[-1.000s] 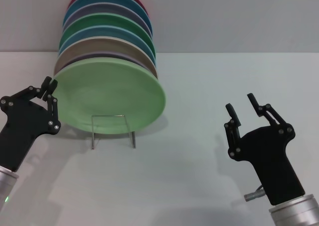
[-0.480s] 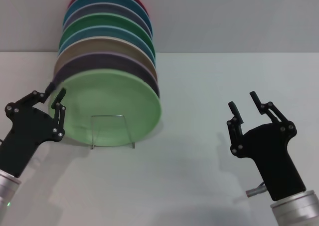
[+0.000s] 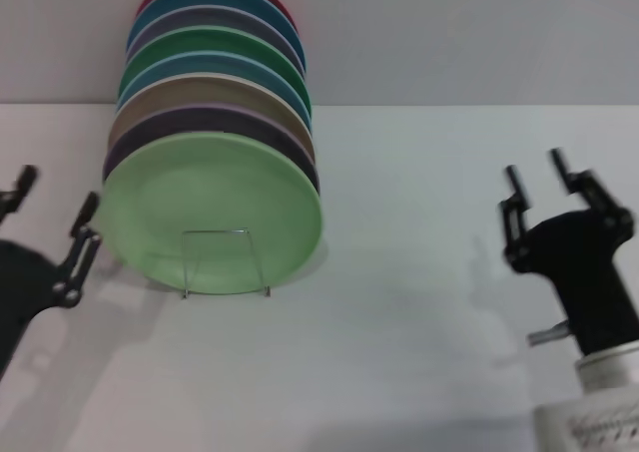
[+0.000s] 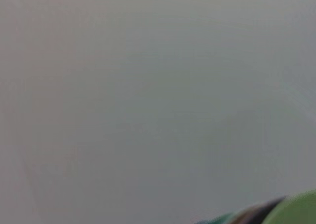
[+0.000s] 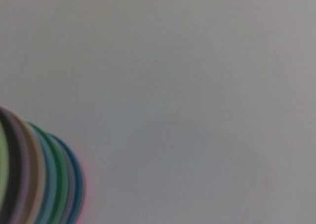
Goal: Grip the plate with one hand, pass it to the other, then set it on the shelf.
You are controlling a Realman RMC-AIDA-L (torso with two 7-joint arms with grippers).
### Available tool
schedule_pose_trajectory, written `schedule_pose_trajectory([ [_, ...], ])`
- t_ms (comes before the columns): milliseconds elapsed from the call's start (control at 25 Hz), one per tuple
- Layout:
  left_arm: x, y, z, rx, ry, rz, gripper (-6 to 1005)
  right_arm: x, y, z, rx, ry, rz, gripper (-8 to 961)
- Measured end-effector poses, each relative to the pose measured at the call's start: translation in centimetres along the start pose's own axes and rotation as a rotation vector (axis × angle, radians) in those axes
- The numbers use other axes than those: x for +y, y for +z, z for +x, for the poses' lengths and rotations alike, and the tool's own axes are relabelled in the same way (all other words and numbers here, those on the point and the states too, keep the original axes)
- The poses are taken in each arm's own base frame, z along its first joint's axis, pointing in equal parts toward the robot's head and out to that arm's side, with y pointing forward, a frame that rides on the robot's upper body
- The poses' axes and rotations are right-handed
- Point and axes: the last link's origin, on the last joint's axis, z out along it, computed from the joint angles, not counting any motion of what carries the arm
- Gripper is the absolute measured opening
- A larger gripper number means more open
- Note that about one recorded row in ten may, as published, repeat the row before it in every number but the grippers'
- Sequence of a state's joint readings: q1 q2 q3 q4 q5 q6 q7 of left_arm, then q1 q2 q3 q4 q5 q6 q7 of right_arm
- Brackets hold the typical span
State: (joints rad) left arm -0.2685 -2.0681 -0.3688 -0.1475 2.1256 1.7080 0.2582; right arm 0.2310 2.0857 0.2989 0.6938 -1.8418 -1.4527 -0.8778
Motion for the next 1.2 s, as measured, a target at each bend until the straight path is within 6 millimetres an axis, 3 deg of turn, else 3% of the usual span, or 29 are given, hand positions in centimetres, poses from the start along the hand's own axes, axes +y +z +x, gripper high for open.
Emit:
schedule_pose_trajectory([
  [80, -0.3, -1.2, 0.6, 0.012, -0.065, 0.073, 461, -1.5, 0.9, 1.0, 0.006, 0.065, 0.04, 458],
  [200, -1.1, -1.3, 0.5, 0.007, -0.153, 0.148, 539, -2.4, 1.4, 1.7, 0.002, 0.115, 0.054, 463],
  [400, -2.8, -0.5, -1.1, -0.041, -0.436, 0.244, 715, -4.2, 2.7, 3.0, -0.02, 0.239, 0.055, 471],
  [640, -2.8, 0.5, -2.0, -0.08, -0.516, 0.263, 830, -6.2, 3.9, 3.8, -0.065, 0.366, 0.034, 481],
  [920, -2.7, 1.4, -2.4, -0.097, -0.525, 0.282, 821, -7.1, 5.0, 4.4, -0.067, 0.331, 0.015, 493],
  [1040, -3.0, 1.4, -2.4, -0.095, -0.524, 0.296, 816, -7.1, 5.2, 4.3, -0.069, 0.329, 0.015, 661],
  [1200, -3.2, 1.7, -2.3, -0.087, -0.507, 0.3, 815, -7.2, 5.3, 4.3, -0.07, 0.326, 0.016, 661],
])
